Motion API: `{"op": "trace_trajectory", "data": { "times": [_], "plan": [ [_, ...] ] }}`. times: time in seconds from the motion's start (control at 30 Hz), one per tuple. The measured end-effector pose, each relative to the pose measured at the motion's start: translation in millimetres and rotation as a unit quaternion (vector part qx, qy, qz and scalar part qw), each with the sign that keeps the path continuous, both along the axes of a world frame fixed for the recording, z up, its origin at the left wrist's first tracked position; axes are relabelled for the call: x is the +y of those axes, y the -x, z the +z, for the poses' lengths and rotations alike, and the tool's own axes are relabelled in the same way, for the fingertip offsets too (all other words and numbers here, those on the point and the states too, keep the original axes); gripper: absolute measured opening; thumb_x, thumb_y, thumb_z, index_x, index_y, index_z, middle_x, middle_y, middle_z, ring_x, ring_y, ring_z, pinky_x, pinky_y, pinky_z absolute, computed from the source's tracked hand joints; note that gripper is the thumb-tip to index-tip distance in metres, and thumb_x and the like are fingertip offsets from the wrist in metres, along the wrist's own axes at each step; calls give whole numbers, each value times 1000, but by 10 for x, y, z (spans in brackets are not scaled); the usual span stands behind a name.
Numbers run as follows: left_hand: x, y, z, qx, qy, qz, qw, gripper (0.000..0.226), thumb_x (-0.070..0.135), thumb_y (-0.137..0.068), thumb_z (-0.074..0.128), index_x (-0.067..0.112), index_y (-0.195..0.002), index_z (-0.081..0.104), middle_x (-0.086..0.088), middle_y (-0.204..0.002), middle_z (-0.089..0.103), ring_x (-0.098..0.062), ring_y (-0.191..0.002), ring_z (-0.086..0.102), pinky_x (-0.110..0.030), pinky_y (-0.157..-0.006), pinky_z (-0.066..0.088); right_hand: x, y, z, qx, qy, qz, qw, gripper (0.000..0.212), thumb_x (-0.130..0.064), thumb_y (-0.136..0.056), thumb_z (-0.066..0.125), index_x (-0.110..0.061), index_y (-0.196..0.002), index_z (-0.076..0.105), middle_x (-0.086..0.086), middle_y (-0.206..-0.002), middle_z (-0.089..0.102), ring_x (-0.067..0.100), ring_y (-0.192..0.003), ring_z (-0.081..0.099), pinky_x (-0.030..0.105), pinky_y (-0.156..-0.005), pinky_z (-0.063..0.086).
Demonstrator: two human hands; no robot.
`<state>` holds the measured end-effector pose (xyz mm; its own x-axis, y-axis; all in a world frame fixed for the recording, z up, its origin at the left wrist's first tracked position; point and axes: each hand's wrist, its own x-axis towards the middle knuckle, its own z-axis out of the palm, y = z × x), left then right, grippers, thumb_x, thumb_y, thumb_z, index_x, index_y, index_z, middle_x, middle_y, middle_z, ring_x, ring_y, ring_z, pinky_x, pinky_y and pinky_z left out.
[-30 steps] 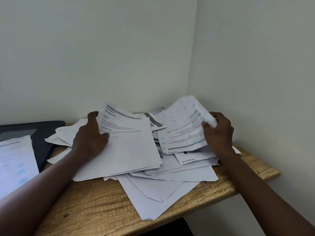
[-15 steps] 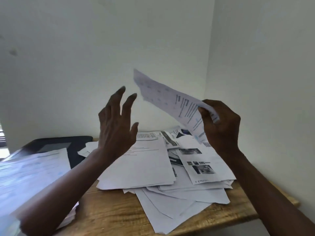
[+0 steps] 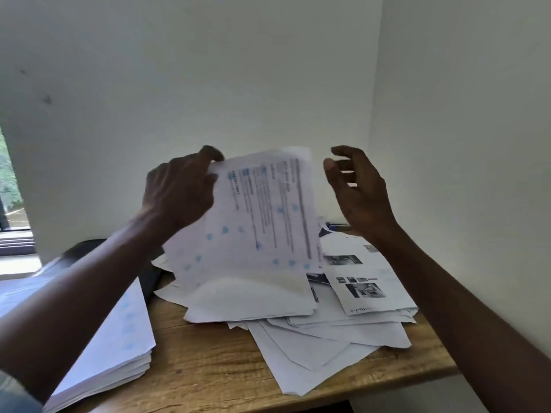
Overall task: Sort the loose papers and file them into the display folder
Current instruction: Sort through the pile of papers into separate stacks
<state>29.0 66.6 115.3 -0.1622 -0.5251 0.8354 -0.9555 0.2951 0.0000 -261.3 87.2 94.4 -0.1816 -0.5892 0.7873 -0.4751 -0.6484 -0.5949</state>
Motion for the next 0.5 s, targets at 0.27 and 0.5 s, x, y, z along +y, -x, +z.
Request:
{"op": "trace_trajectory", "data": {
  "times": [0.27, 0.5],
  "plan": [
    [-903, -269, -760, 4, -215, 136, 967, 39, 28, -97, 62, 29, -134, 54, -16, -117, 69, -40, -106, 66, -42, -87, 49, -92, 749, -980, 248, -285, 5, 926, 25, -50, -94, 67, -34, -113, 68, -14, -117, 66, 7, -112, 62, 18, -85, 47],
    [-1106, -158, -1351, -146, -176, 213, 950, 46, 35, -82, 74, 20, -124, 64, -12, -124, 60, -36, -114, 58, -53, -111, 27, 278, 1052, -1201, 263, -375, 34, 888, 63, -76, -71, 72, -50, -125, 57, -31, -128, 54, -11, -118, 49, 26, -100, 40]
  ]
}}
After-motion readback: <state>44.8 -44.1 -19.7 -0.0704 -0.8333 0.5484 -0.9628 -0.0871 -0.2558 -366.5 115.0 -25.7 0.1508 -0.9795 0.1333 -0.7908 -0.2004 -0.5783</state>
